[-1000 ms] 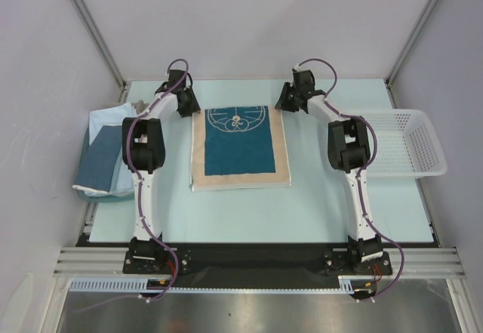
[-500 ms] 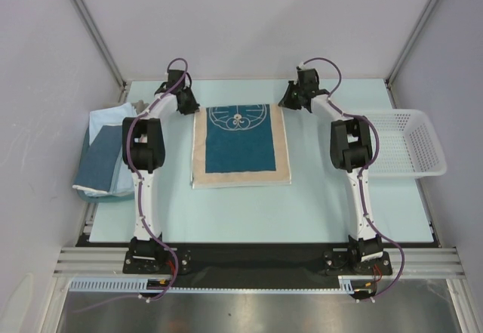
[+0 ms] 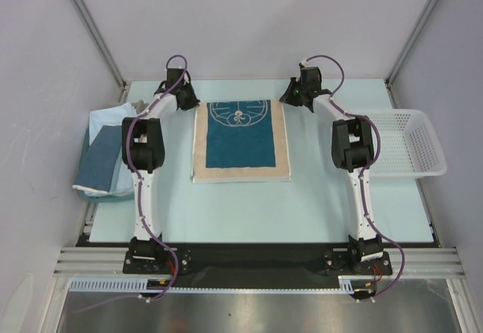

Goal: Fold and stack the towels
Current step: Fold the towel

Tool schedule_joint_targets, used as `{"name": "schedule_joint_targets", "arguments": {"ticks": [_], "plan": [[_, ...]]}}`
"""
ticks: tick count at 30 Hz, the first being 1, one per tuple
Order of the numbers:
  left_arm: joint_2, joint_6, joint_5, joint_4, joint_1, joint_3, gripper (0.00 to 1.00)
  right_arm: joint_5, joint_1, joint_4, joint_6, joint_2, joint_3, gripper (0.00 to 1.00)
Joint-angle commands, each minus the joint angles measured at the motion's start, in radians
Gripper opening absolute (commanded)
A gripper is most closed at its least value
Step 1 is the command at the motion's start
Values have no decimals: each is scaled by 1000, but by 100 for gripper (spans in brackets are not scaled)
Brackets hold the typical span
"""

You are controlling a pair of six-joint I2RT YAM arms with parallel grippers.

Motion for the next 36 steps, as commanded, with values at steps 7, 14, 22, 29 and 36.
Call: {"name": "schedule_joint_targets", "arguments": {"ticks": [7,14,22,29,36], "plan": [[-195,-17,55,258,21,-152,0,7,-19,149,-6,-188,-104,2],[-332,-9,105,461,23,-357,0,-9,-22,221,4,-285,-225,1],[-490,8,151,668,23,-627,0,-20,-22,282,30,-397,-418,0],[-597,-8,180,615,23,-742,0,-27,-13,319,47,-526,-588,0],[-709,-38,179,553,21,-870,0,0,17,288,44,-649,-737,0]]}}
